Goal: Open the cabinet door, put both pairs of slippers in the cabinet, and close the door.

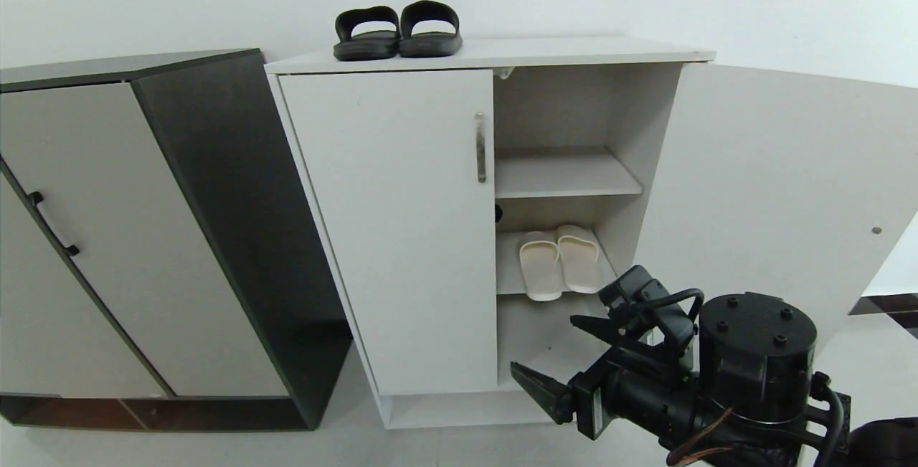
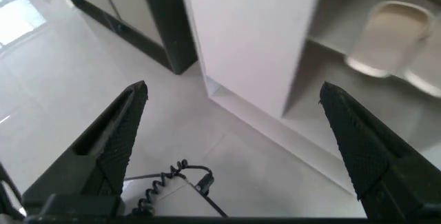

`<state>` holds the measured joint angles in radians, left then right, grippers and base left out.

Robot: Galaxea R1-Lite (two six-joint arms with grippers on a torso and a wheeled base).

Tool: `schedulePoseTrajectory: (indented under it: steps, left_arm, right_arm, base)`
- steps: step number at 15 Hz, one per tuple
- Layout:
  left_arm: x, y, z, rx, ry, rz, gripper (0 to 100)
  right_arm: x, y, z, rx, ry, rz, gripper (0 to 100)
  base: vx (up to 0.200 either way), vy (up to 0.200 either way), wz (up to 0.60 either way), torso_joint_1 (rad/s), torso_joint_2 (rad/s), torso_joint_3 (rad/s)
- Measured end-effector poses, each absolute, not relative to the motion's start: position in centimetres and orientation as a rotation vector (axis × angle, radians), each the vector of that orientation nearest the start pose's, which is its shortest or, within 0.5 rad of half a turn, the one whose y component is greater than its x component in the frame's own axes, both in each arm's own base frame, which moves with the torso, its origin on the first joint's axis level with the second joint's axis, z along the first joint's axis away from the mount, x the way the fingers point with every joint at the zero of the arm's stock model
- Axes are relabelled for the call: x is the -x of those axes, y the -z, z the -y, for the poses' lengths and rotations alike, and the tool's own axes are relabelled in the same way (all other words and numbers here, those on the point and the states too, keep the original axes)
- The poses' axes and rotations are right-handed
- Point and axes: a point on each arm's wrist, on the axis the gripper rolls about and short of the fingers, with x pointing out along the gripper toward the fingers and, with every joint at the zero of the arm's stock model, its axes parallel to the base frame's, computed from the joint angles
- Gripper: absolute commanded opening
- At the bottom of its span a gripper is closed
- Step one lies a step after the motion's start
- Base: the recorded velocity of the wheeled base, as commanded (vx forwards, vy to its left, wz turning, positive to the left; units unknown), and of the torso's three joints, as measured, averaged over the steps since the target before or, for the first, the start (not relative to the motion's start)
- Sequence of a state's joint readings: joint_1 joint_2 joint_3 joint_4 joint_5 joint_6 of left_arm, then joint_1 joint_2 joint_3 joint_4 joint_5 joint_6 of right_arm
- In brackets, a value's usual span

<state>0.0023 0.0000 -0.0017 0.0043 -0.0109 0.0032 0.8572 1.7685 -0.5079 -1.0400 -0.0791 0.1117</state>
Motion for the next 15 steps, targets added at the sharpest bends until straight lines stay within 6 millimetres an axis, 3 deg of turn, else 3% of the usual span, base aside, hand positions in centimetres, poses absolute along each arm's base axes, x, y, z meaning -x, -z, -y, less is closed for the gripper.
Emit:
schedulePoseTrajectory:
  steps: [12,15]
  left_arm:
    - [2.3,-7.6,0.0,-0.003,0.01,-0.002,0]
    - [2.3,-7.5,0.0,-0.003,0.009,-0.003,0]
  right_arm:
    - [-19.1,-12.4,-20.7,0.009,-0.735,-0.259,100]
    - [-19.7,-12.0,-20.1,0.016,-0.711,-0.265,100]
  base:
    - [0.0,0.2,0.0,0.001,0.0,0.002]
    - [0.0,0.0,0.0,0.0,0.0,0.0]
